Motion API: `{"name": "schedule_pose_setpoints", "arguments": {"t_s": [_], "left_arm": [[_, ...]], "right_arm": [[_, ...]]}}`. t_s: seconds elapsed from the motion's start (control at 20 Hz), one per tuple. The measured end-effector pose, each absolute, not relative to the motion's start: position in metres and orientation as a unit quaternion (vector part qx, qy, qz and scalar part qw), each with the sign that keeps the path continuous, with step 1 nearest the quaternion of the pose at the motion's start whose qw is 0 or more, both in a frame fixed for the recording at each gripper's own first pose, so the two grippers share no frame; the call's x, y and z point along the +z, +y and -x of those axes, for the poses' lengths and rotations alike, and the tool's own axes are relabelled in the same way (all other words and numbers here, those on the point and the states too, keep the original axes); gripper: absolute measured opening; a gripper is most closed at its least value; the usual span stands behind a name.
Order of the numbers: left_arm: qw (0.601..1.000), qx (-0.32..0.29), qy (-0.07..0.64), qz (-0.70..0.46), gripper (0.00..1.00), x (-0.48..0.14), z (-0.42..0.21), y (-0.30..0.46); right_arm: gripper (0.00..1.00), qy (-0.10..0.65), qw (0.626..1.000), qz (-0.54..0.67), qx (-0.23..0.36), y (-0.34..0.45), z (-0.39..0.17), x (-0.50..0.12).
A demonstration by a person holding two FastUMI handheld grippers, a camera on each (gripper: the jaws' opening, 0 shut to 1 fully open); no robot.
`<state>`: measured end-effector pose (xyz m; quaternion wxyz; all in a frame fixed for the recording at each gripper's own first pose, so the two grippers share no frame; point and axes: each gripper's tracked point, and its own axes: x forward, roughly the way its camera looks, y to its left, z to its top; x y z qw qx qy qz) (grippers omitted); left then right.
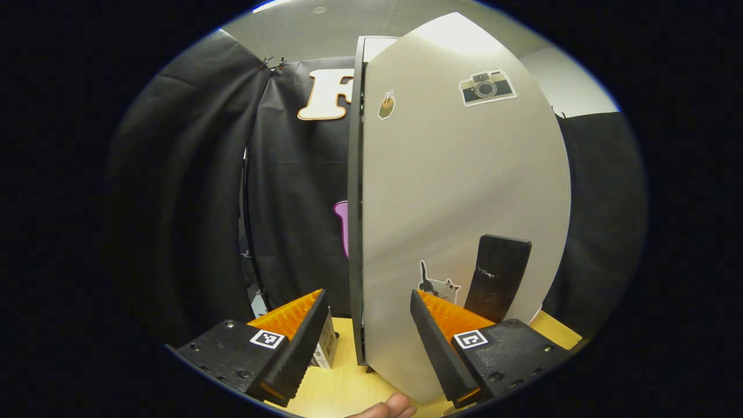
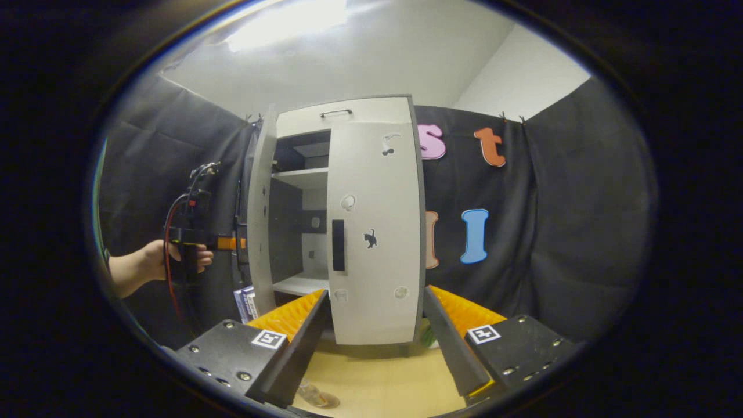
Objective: Grasp the bottle in the cabinet with the left hand and place it on the coaster, then close the right door with the right hand and the left door with the left hand.
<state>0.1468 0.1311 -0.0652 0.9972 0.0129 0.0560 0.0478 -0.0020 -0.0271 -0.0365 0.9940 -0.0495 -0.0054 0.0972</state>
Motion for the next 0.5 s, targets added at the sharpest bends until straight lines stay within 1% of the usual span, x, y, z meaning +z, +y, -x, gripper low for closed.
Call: {"name": "schedule_pose_setpoints", "arguments": {"t_s": [0.05,0.1,0.25,0.35,0.4,0.5], "left_arm": [[0.997,0.046,0.055,-0.013,0.90,-0.065,-0.149,0.128],[0.997,0.047,0.053,-0.010,0.90,-0.066,-0.149,0.125],[0.998,0.045,0.053,-0.006,0.92,-0.068,-0.149,0.116],[0.997,0.054,0.054,-0.006,0.92,-0.067,-0.140,0.115],[0.997,0.057,0.053,-0.005,0.92,-0.066,-0.134,0.113],[0.997,0.064,0.048,-0.004,0.92,-0.059,-0.115,0.109]], "right_arm": [[1.00,-0.010,0.993,0.053,0.105,-0.022,0.002,-0.038],[0.97,-0.012,0.992,0.053,0.117,-0.014,0.003,-0.039],[0.98,-0.011,0.988,0.055,0.145,0.004,0.005,-0.048],[1.00,-0.001,0.987,0.059,0.148,0.006,0.005,-0.052],[0.98,0.006,0.987,0.058,0.148,0.007,0.007,-0.054],[0.98,0.019,0.987,0.050,0.149,0.009,0.013,-0.056]]}}
